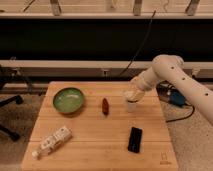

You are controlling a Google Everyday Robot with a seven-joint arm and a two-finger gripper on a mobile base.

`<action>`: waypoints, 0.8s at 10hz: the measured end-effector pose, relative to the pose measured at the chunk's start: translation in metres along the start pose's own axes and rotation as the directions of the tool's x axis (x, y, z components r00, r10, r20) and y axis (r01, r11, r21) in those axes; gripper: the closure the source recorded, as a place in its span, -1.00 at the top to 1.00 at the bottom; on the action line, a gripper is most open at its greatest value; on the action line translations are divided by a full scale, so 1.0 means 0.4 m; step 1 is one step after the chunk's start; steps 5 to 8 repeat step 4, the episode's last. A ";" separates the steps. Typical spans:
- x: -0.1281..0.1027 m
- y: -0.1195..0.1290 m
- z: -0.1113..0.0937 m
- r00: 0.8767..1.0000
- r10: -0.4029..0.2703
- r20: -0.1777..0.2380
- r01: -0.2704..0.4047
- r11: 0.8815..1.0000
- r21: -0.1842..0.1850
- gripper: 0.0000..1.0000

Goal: Place the white sponge in the ceramic cup

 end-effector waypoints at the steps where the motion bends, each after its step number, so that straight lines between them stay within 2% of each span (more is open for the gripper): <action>1: -0.001 0.000 -0.002 1.000 -0.003 0.009 0.003 1.000 0.002 0.60; 4: -0.012 -0.007 -0.016 0.999 -0.007 0.042 0.006 1.000 0.019 0.60; 8: -0.012 -0.007 -0.016 0.999 -0.007 0.042 0.006 1.000 0.019 0.60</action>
